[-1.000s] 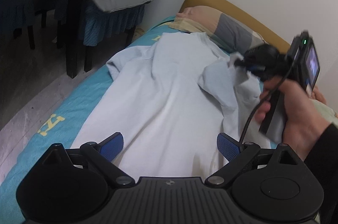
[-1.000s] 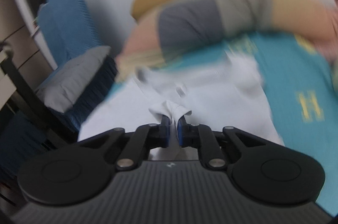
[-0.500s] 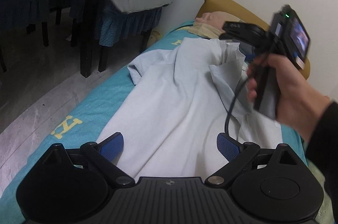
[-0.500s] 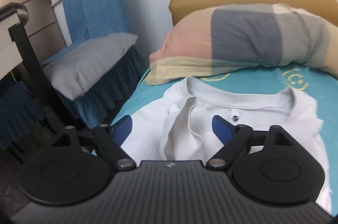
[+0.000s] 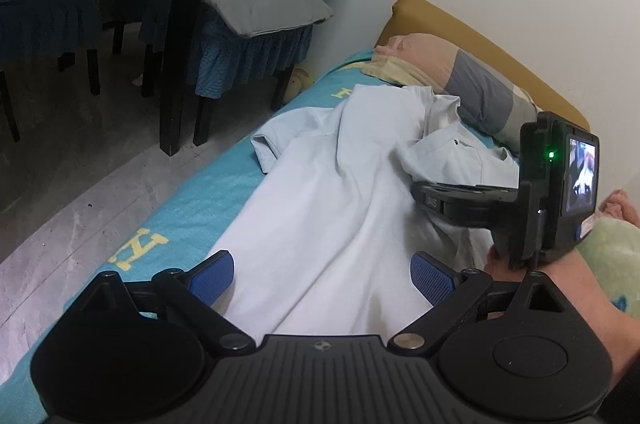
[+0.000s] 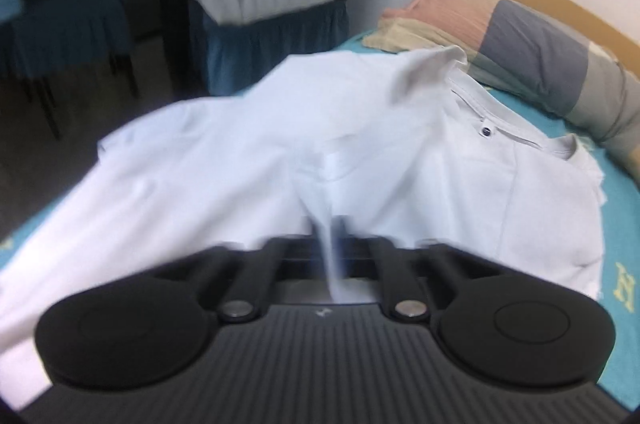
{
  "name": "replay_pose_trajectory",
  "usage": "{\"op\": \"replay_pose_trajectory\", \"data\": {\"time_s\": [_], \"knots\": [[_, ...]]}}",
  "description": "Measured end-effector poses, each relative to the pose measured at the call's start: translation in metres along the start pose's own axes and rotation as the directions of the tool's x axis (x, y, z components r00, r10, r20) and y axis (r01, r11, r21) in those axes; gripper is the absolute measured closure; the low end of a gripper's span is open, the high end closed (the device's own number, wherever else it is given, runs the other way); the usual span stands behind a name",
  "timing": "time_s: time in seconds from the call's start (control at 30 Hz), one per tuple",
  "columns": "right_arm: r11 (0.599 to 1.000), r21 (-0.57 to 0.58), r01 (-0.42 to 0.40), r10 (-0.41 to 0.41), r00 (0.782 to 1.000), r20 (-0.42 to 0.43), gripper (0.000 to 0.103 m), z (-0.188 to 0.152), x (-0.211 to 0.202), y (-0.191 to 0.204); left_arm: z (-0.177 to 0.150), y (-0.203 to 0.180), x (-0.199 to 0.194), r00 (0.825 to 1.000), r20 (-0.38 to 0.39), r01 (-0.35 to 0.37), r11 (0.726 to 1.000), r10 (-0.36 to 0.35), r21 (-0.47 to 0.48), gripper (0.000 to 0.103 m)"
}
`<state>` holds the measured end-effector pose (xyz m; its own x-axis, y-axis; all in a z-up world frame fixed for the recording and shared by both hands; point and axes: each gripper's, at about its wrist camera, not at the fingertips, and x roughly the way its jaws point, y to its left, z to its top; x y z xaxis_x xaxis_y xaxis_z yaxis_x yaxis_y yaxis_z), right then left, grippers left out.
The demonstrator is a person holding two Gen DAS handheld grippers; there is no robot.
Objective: Fold clothes
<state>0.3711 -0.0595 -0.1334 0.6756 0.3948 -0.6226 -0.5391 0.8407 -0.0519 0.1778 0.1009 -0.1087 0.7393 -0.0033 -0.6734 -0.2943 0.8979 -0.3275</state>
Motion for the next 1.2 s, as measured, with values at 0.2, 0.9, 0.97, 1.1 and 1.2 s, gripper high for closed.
{"op": "replay_pose_trajectory", "data": {"time_s": [0.2, 0.9, 0.97, 1.1, 1.2], "knots": [[0.985, -0.173, 0.025, -0.031, 0.999, -0.037, 0.098, -0.009, -0.011, 0.028, 0.005, 0.004, -0.006, 1.0, 0.019, 0.0, 1.0, 0.0, -0.021, 0.007], [0.948, -0.264, -0.177, 0.1, 0.954, -0.282, 0.032, 0.082, 0.08, 0.136, 0.014, 0.056, -0.021, 0.994, 0.016, -0.102, 0.975, 0.107, -0.197, 0.007], [0.919, -0.367, -0.147, 0.015, 0.94, -0.34, 0.033, 0.075, 0.103, 0.157, 0.015, 0.063, -0.02, 0.991, 0.009, -0.126, 0.968, 0.131, -0.218, 0.007], [0.932, -0.353, -0.081, -0.036, 0.949, -0.312, 0.098, 0.072, 0.11, 0.163, 0.016, 0.069, -0.017, 0.988, 0.001, -0.147, 0.96, 0.151, -0.238, 0.007], [0.952, -0.304, -0.031, -0.046, 0.969, -0.243, 0.098, 0.074, 0.095, 0.151, 0.015, 0.067, -0.018, 0.989, 0.009, -0.144, 0.964, 0.149, -0.223, 0.007]]}}
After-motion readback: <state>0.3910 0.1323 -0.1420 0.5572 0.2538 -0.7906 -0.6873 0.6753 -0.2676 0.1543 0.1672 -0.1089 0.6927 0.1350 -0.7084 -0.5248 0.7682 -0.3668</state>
